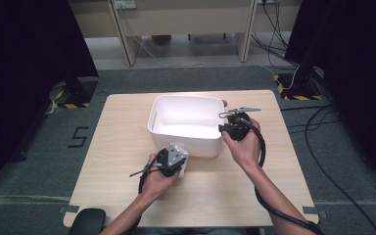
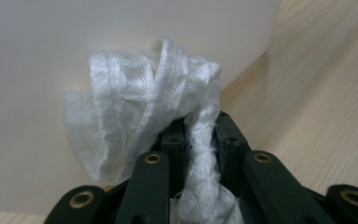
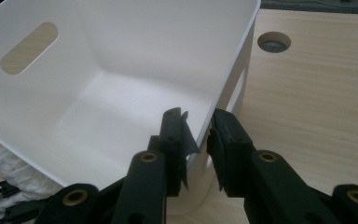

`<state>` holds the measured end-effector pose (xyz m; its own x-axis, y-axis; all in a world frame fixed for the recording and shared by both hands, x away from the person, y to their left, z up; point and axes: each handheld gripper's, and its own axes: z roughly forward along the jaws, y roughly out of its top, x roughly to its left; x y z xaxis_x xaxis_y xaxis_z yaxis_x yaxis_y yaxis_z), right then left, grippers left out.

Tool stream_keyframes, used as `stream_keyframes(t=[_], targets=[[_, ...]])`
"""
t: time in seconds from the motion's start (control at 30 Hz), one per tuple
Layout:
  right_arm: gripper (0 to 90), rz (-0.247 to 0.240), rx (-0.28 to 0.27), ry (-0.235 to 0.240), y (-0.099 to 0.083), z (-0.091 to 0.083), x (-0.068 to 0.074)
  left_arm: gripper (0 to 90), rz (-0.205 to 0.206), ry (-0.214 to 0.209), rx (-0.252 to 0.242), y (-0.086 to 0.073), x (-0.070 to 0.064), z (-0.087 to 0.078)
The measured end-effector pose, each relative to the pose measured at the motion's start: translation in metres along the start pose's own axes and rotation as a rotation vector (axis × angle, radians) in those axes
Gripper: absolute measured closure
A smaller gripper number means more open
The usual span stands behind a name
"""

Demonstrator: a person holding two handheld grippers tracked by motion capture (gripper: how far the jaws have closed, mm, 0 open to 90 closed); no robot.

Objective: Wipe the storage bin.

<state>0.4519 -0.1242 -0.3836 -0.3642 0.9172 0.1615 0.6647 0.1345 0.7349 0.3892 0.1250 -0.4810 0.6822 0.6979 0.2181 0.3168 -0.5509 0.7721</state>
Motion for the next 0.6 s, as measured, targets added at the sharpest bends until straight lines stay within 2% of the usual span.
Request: stream_keyframes(t=[0.6], targets=[[75.2,0.000,0.002,0.001,0.000,0.000,0.000,77.1,-0.010,-0.025,0.048,-0.008,-0.001,0.013]])
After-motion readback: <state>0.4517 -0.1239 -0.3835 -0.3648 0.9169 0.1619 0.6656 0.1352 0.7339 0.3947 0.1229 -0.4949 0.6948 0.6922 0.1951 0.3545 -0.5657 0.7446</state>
